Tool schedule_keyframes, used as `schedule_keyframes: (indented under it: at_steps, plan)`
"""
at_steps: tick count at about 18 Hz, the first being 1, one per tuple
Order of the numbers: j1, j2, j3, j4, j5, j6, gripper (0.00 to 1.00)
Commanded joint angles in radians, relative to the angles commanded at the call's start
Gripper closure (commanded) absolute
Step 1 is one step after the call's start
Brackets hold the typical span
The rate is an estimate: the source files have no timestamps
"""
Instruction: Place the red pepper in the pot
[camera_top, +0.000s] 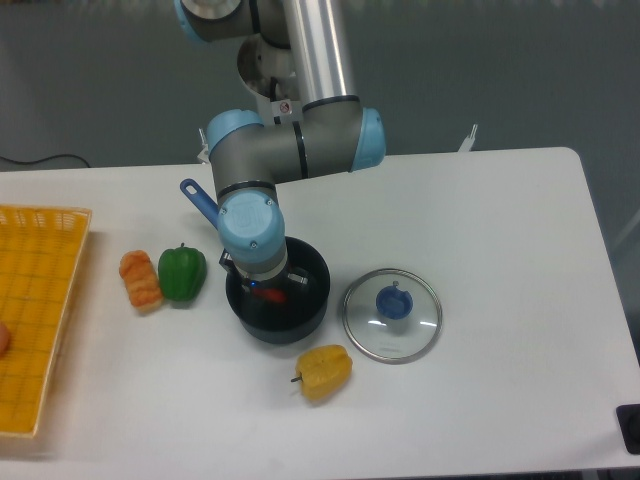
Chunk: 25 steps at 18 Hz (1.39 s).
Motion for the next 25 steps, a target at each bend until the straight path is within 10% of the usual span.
schedule_keyframes:
  at_steps: [25]
  plan:
    - [-0.011,-0.017,-0.005,0.02,0.003,0.003,0.28]
